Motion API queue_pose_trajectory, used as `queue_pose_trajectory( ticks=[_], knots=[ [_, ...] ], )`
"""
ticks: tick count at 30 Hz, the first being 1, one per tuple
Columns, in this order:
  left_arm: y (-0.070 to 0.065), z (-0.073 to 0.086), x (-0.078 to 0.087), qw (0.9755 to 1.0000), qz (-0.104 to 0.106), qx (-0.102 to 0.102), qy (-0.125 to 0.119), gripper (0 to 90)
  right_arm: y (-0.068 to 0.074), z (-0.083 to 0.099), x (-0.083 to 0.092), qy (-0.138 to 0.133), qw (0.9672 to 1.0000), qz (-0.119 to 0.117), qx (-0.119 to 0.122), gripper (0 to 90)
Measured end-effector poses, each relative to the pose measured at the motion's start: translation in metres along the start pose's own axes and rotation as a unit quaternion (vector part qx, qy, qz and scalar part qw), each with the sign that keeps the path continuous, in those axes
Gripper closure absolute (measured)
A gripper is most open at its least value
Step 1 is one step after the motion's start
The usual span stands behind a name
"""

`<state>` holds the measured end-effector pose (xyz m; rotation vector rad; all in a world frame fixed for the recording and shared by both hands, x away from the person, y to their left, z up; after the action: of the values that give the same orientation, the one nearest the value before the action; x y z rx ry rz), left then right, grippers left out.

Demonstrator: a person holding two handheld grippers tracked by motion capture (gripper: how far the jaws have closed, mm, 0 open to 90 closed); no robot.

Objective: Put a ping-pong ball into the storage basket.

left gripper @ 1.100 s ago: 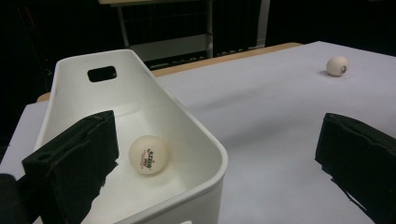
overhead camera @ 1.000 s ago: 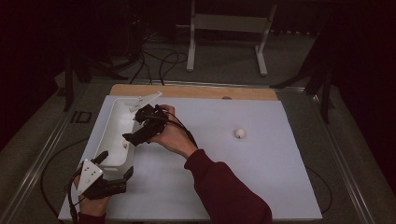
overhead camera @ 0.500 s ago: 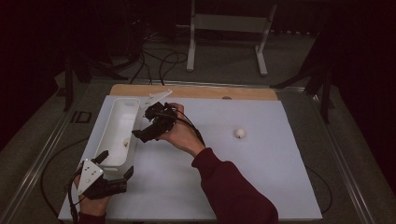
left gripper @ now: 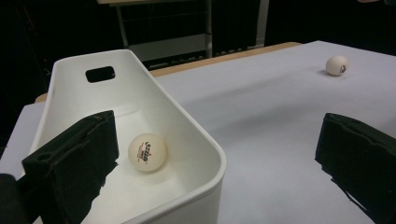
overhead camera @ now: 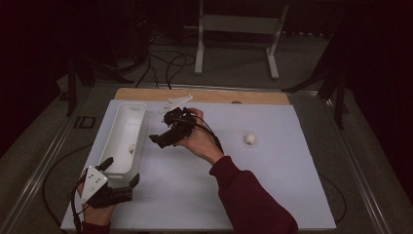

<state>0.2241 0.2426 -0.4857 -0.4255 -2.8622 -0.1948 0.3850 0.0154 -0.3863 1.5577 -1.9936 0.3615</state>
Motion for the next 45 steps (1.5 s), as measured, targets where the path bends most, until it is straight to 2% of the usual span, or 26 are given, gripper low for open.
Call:
queue_pose_trajectory(
  ticks=[16,45],
  knots=[
    [0.0,0.0,0.0,1.0,-0.001,0.0,0.001,0.2,-0.017,0.023,0.018,-0.002,0.9996,0.024,-0.017,8.0],
    [0.0,0.0,0.0,1.0,-0.002,-0.001,0.002,0.2,-0.047,0.064,0.05,0.002,0.9964,0.06,-0.059,8.0]
  ],
)
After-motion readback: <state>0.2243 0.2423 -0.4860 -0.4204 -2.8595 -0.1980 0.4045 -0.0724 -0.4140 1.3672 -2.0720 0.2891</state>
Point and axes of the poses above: each handheld gripper's, and its own axes: x roughly backward along the jaws, z roughly out of its underside, y roughly to its left, the point moved 1 cm from there along -x, roughly forward along the jaws, and after that the axes turned 11 degrees about -z, right-handed, at the moved point
